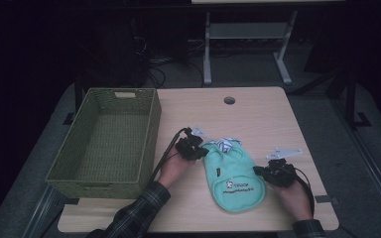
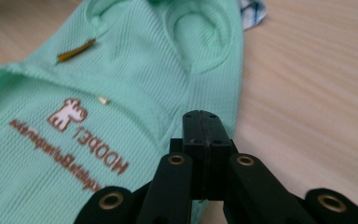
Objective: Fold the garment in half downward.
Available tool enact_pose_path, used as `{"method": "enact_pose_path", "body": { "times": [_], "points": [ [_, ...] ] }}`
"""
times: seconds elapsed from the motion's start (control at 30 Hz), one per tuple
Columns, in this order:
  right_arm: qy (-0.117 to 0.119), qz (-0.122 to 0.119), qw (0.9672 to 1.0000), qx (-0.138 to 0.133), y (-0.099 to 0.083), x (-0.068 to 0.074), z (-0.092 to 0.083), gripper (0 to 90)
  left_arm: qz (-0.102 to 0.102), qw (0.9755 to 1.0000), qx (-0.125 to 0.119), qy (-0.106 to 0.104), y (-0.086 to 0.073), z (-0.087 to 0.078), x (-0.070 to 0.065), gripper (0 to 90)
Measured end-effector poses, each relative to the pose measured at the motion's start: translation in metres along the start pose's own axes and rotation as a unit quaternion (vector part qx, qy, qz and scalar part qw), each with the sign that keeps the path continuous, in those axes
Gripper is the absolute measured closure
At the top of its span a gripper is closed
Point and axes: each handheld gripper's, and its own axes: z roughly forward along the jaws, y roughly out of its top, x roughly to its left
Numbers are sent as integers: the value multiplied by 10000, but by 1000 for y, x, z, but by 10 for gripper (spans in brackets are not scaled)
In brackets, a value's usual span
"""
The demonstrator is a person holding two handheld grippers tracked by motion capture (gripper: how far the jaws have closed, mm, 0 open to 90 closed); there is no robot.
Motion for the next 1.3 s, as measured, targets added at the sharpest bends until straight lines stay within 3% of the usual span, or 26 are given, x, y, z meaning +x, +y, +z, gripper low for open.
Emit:
{"method": "enact_pose_path", "body": {
  "times": [0.2,0.27,0.63,0.83,0.9,0.93,0.97,1.13,1.3],
  "points": [
    [-20,-126,9999,25,-5,6,-2,898,77,9999,126,-30,-4,6,-4,895],
    [-40,-62,9999,108,-6,6,-1,898,69,9999,138,-20,-5,7,-3,895],
    [-95,-59,9998,190,-5,0,3,898,178,9994,286,-110,-10,6,-13,896],
    [-149,-58,9997,167,-3,-7,4,898,194,9987,351,-305,-14,3,-23,896],
    [-178,-105,9997,156,-2,-10,5,898,103,9987,297,-402,-17,2,-28,896],
    [-170,-78,9997,164,-2,-11,5,898,176,9982,347,-453,-18,1,-28,896],
    [-185,-73,9997,162,-2,-12,5,898,89,9985,273,-475,-19,1,-31,896],
    [-171,-79,9998,84,-1,-17,7,898,54,9973,277,-679,-27,-3,-39,896],
    [-163,-82,9998,63,-1,-18,8,898,140,9961,339,-805,-31,-7,-50,896]
  ]
}}
